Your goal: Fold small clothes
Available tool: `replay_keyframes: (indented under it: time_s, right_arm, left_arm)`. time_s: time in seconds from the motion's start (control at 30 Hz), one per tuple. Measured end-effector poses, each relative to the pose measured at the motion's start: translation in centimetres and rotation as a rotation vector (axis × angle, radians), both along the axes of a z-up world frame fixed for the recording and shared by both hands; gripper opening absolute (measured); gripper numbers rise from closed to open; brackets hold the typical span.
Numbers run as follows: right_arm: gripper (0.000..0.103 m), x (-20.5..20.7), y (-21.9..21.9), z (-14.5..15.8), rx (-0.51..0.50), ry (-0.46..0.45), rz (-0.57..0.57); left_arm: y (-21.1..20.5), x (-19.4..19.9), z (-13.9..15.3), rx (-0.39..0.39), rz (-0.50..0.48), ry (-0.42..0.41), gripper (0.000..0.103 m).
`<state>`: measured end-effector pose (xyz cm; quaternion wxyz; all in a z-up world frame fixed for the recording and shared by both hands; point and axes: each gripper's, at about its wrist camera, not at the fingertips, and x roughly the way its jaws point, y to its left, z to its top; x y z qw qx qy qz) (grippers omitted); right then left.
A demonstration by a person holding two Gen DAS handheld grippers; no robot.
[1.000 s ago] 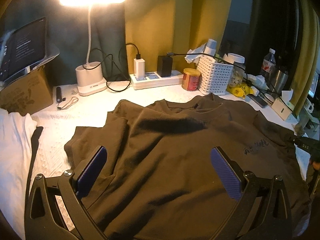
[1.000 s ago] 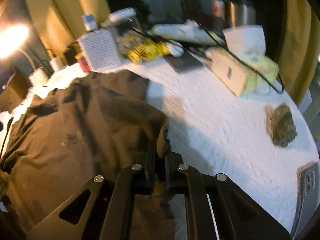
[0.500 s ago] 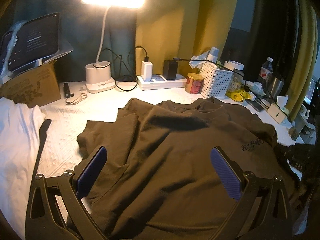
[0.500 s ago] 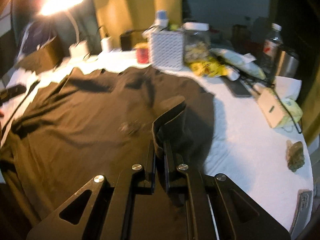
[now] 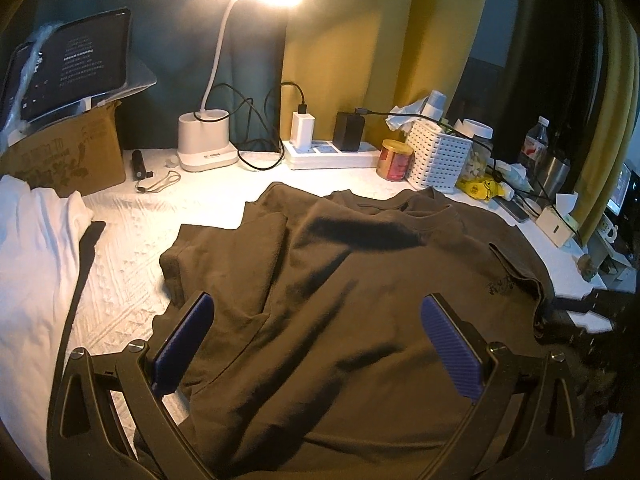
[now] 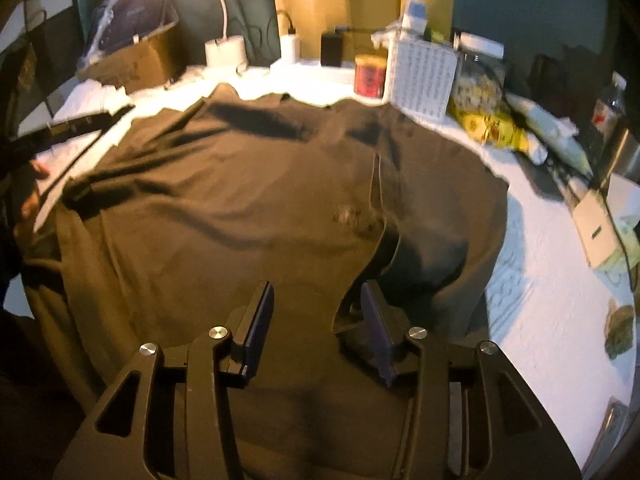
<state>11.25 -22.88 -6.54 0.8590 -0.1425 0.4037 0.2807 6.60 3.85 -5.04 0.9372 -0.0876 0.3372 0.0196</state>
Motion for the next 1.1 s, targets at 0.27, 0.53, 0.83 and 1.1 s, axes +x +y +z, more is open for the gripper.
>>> replay_keyframes:
  time_s: [0.27,0.53,0.83,1.1]
  right_arm:
    - [0.049,4.5,-0.9,0.3,0.038,0.002,-0.117]
    - [0.049,6.0,1.9,-1.1,0.063,0.053,-0.025]
    - [0.049,9.9,-3.9,0.6,0.040,-0.055,-0.176]
    - [0.049,15.2,-8.6,-1.7,0.014,0.008,-0.303]
  left_arm:
    - [1.2,0.1,-0.5,0.003,0.027,0.017,0.102]
    - [2.5,0.9,-1.1,0.020,0.064,0.037,0.102]
    - [3.4,3.2,-0.7,0.071,0.093,0.033,0.102]
    - [2.7,5.2,-1.1,0.091,0.090,0.049,0.102]
